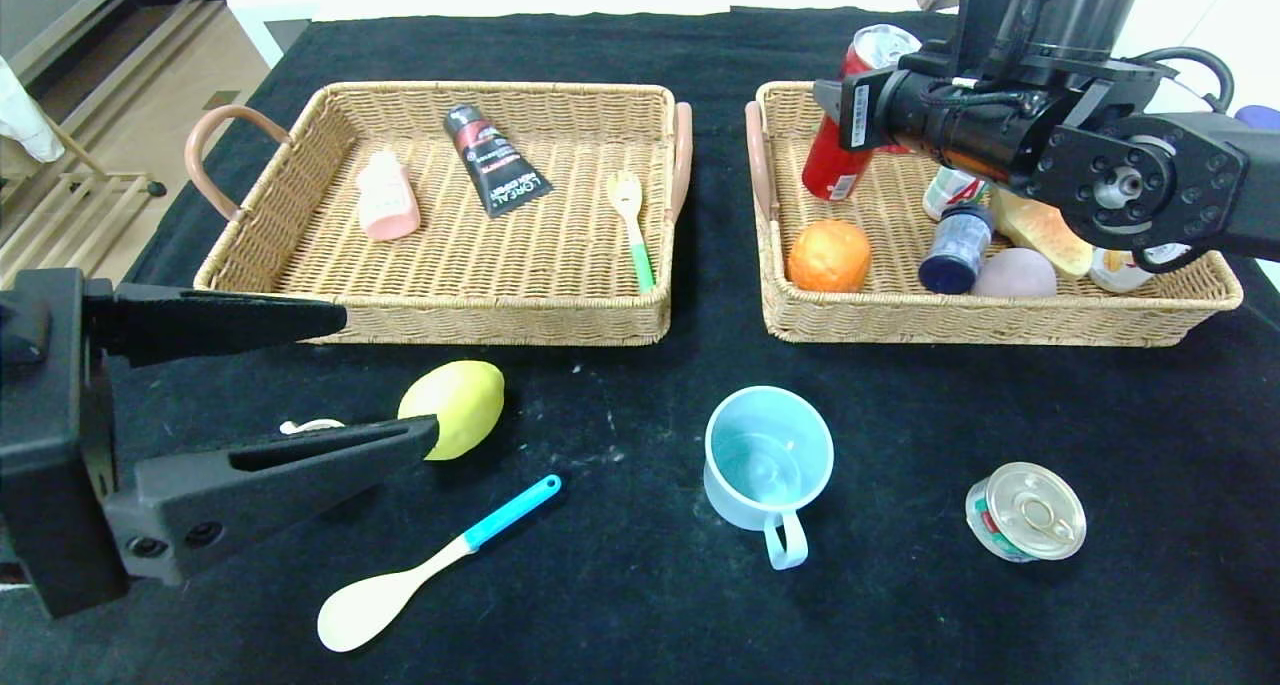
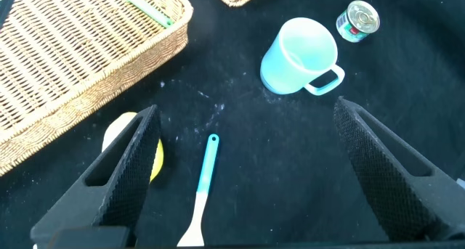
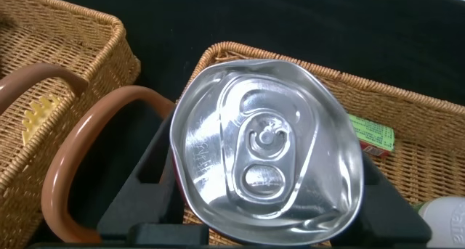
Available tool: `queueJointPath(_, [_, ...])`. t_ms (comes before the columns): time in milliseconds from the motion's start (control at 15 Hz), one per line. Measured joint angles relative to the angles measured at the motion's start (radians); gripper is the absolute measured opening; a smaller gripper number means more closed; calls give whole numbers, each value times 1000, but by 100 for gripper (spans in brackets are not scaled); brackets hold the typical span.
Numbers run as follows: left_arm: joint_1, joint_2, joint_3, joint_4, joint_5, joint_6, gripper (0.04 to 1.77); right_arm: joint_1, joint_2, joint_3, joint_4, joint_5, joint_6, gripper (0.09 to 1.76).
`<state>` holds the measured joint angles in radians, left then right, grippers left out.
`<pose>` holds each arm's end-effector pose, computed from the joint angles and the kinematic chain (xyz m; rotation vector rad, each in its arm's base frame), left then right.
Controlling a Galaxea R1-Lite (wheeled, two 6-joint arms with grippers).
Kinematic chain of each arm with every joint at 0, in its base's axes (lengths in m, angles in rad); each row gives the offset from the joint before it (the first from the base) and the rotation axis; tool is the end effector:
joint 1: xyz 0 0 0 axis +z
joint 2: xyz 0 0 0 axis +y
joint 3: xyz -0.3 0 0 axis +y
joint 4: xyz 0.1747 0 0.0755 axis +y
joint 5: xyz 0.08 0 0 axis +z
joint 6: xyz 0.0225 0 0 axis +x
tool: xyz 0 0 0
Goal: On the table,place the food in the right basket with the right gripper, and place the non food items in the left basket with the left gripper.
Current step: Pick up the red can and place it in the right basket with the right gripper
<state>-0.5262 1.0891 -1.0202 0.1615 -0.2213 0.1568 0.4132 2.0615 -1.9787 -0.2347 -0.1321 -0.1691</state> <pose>0.1184 -0.0745 0.3059 0.1846 0.1744 -0.7612 0.3884 0.1671 0.3409 -0.1266 -0.1700 0.2673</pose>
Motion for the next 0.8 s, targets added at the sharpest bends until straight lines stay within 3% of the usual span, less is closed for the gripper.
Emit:
queueJointPath(333, [0,0,0,0,0,0,172,4,0,-1,-16,1,2,136])
queueJointPath(800, [0,0,0,0,0,0,172,5,-1,1,-17,4,1,156])
